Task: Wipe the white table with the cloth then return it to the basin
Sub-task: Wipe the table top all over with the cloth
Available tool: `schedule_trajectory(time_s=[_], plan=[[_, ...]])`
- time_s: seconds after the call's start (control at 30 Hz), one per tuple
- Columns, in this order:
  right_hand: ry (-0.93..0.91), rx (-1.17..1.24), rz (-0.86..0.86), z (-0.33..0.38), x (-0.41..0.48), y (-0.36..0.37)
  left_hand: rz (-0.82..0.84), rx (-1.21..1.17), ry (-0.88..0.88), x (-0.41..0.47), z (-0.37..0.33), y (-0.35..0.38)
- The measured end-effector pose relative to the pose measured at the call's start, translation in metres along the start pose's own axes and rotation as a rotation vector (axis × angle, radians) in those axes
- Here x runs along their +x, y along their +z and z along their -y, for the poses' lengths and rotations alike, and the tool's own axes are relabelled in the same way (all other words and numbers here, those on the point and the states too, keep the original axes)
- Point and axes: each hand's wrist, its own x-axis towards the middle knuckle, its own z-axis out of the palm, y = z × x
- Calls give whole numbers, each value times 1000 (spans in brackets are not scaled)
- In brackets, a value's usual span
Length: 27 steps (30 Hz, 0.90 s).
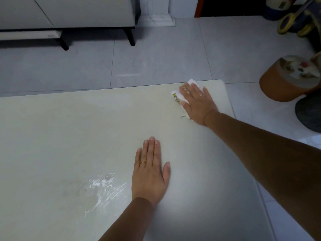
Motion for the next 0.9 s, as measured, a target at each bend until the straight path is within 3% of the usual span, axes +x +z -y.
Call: schedule_trajectory(time_s=[0.1,0.2,0.27,0.37,0.43,0.63,0.73,0.8,0.9], plan=[[260,30,-22,-27,-10,1,-5,7,-3,0,0,0],[449,90,-6,-11,-14,5,-7,18,0,0,0,1],[394,77,-1,9,-20,10,-7,26,-4,0,0,2],[78,37,-2,9,-41,12,-17,22,-6,0,-2,2],[-15,32,3,-12,-53,11,-24,31,1,0,-3,0],[416,97,-37,-24,-69,15,-91,8,-85,-15,-28,-3],[548,133,-39,2,-79,21,-53,-43,-5,-43,-57,8],[417,113,-31,11,-95,25,5,-49,39,-62,-71,16],[63,48,-29,-6,-125,26,39,-12,42,-74,-76,22]])
